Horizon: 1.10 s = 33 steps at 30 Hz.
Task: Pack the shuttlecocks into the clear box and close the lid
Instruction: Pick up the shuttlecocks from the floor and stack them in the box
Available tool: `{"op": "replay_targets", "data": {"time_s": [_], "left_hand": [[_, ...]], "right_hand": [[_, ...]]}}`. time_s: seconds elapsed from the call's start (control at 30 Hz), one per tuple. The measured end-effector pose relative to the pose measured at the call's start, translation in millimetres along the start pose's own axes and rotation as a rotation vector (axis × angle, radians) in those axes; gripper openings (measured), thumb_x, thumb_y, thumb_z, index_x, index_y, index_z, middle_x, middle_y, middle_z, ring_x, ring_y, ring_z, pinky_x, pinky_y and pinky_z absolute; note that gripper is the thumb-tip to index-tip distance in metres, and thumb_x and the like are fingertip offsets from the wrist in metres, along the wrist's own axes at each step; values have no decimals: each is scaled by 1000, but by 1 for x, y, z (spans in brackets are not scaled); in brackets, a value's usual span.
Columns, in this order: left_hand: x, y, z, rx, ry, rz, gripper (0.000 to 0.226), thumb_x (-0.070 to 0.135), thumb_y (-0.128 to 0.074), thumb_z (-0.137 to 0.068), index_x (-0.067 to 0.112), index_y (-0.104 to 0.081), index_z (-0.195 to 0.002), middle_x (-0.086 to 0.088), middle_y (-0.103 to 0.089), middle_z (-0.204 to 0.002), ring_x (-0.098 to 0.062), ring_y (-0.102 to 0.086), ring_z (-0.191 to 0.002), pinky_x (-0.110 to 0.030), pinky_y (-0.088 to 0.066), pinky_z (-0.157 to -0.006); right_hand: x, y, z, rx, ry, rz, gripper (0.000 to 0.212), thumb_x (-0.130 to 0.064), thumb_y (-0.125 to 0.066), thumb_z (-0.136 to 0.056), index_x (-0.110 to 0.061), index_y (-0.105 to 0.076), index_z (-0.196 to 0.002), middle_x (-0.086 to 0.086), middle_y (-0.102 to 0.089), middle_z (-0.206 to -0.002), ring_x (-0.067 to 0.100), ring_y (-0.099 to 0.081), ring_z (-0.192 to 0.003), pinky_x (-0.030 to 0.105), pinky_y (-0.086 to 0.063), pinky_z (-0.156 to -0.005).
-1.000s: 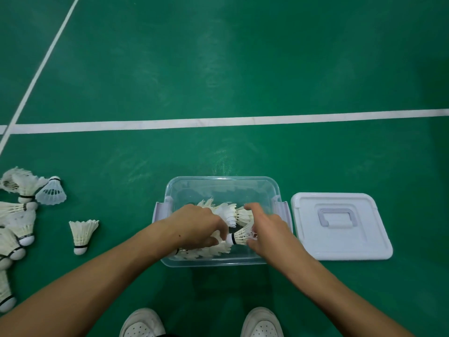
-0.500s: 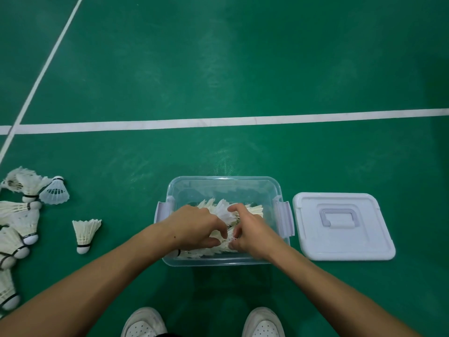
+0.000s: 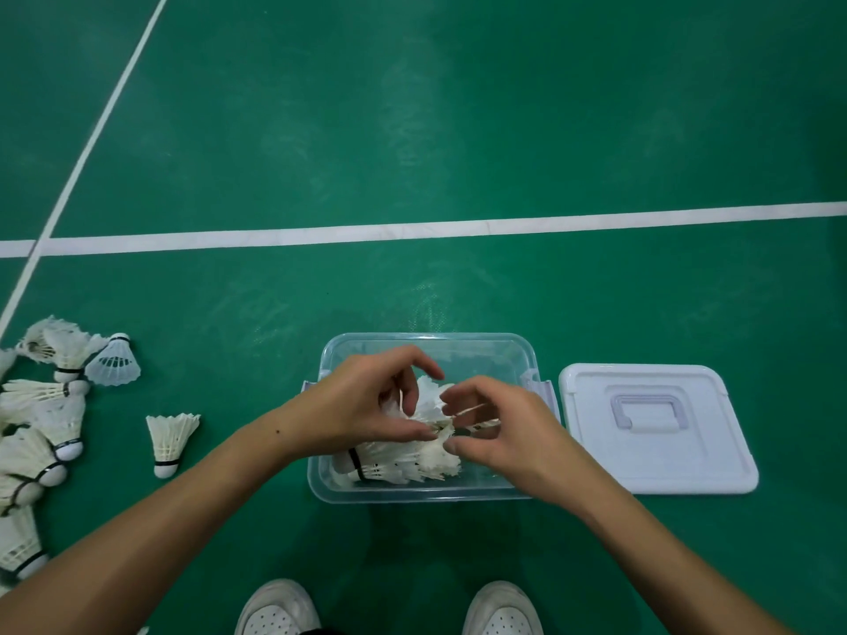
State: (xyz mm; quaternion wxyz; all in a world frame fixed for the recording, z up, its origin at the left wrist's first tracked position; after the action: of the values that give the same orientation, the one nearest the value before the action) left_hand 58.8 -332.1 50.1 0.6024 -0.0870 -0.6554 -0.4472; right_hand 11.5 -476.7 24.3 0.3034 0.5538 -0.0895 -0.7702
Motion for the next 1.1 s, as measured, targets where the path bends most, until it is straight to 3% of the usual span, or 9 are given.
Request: {"op": "replay_targets", "data": {"time_s": [0.07,0.17,0.3,0.43,0.53,0.67,0.87,1.03,1.1], "left_hand": [[4,3,-6,44,-3,141,57,29,-93,-79,32,-60,-126,3,-63,-88,-29,-57,-69,-39,-47,-64],[7,6,-15,121,-6,260,59,27,-94,-76,32,-62,-125,7,-58,-88,-18,-48,-66,-32,-41,-63],[8,18,-20,306,-3,214,47,25,-91,-78,26,-66,-118,8,-55,-81,-8,-44,-65,-24,-38,-60],[10,20,-18,415,19,179,45,33,-89,-76,23,-67,-114,-4,-62,-83,-3,-46,-62,-17,-39,-59],[8,14,-16,401,40,252,36,27,-88,-83,24,-69,-113,1,-70,-91,-4,-62,-75,-25,-53,-67],[-3,21,-1,439,48,148,41,39,-87,-81,24,-69,-114,10,-71,-111,-14,-70,-102,-33,-61,-79],[-28,-28,5,63,118,-16,53,37,-92,-79,36,-66,-124,11,-75,-89,-14,-71,-74,-30,-60,-70],[-35,-66,-8,-37,107,-190,56,44,-93,-75,38,-68,-125,18,-74,-116,9,-61,-77,-22,-53,-77],[-38,-71,-14,-38,125,-261,56,44,-91,-76,39,-67,-127,19,-72,-124,10,-58,-82,-27,-55,-86]], "right_hand": [[-15,2,6,1,45,-195,49,-12,-89,-82,-26,-67,-123,-10,-76,-115,7,-72,-108,32,-62,-93],[-22,-1,7,14,51,-339,56,3,-82,-82,-23,-64,-127,-3,-78,-106,10,-75,-101,31,-60,-92],[-26,0,9,0,60,-444,58,2,-75,-90,-31,-61,-134,-10,-78,-99,6,-71,-98,25,-58,-83],[-27,-1,10,50,102,-401,64,-15,-87,-85,-41,-58,-136,-2,-76,-103,15,-71,-97,36,-61,-92],[-22,6,9,148,113,-328,56,-24,-88,-86,-45,-60,-129,8,-77,-101,30,-69,-88,47,-60,-89],[-10,24,17,234,117,-147,54,-23,-84,-88,-40,-57,-131,-2,-77,-91,20,-73,-86,47,-60,-87],[19,46,30,327,-3,232,65,-28,-83,-86,-44,-46,-138,-11,-70,-90,11,-68,-78,43,-59,-77],[13,42,31,325,-16,448,67,-33,-78,-90,-39,-39,-145,-9,-68,-96,20,-68,-86,43,-57,-76],[12,39,31,308,-31,517,65,-36,-75,-92,-39,-37,-144,-8,-70,-100,20,-68,-90,39,-54,-73]]}}
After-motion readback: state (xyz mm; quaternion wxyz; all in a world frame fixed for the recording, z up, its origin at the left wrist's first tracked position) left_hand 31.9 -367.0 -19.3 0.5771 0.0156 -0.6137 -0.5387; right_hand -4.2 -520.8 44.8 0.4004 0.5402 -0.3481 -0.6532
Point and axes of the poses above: each hand's wrist, its own z-axis away from the middle knuckle, its own y-axis out of the back of the hand, x = y × z, the point moved 10 cm from there along -z, towards the middle knuckle
